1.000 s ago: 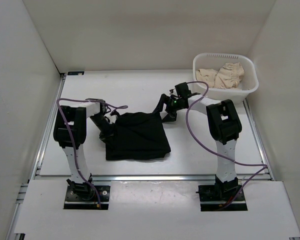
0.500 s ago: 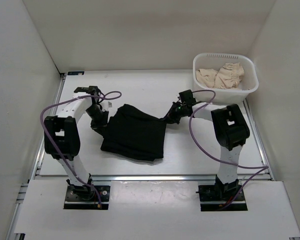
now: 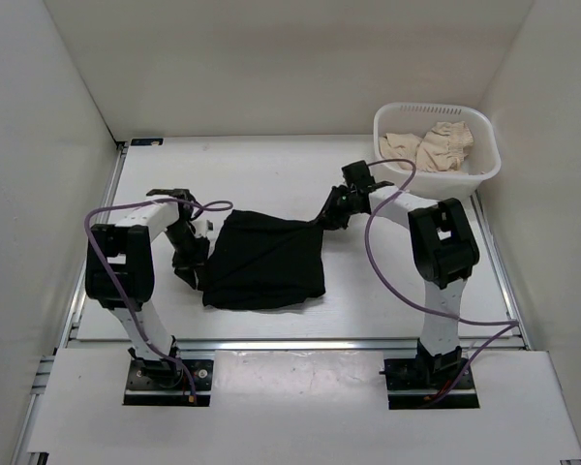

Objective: Fold and stack the trousers
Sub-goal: Fold the trousers

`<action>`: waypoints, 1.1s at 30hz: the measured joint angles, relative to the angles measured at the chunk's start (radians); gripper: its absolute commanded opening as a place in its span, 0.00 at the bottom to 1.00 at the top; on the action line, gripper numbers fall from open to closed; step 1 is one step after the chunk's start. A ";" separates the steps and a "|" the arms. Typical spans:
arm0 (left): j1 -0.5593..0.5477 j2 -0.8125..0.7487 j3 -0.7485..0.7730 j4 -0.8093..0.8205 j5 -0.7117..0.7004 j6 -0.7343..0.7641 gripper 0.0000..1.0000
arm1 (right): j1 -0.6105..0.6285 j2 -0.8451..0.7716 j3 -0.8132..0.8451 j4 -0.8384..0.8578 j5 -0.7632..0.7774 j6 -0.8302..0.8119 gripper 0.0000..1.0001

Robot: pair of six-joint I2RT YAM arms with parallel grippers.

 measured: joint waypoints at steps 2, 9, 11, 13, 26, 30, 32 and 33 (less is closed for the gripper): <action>0.003 0.018 0.007 0.003 -0.004 0.003 0.56 | -0.007 0.028 0.000 -0.016 0.010 -0.008 0.55; 0.013 0.047 0.119 -0.035 -0.006 0.003 0.62 | -0.021 0.047 0.078 -0.035 -0.017 -0.108 0.99; 0.013 0.056 0.218 -0.054 -0.005 0.003 0.63 | -0.021 0.047 0.116 -0.047 -0.021 -0.159 0.99; 0.013 0.071 0.328 -0.049 -0.001 0.003 0.64 | -0.021 0.047 0.161 -0.081 -0.023 -0.217 0.99; -0.044 0.321 0.581 0.200 0.080 0.003 0.71 | -0.019 -0.230 -0.188 -0.243 -0.141 -0.475 0.99; -0.060 0.372 0.582 0.209 0.135 0.000 0.51 | 0.000 -0.287 -0.342 -0.253 -0.203 -0.501 0.97; -0.059 0.383 0.588 0.208 0.153 0.000 0.26 | 0.010 -0.286 -0.389 -0.243 -0.231 -0.509 0.87; -0.059 0.390 0.599 0.207 0.159 0.001 0.18 | 0.015 -0.286 -0.409 -0.233 -0.245 -0.511 0.80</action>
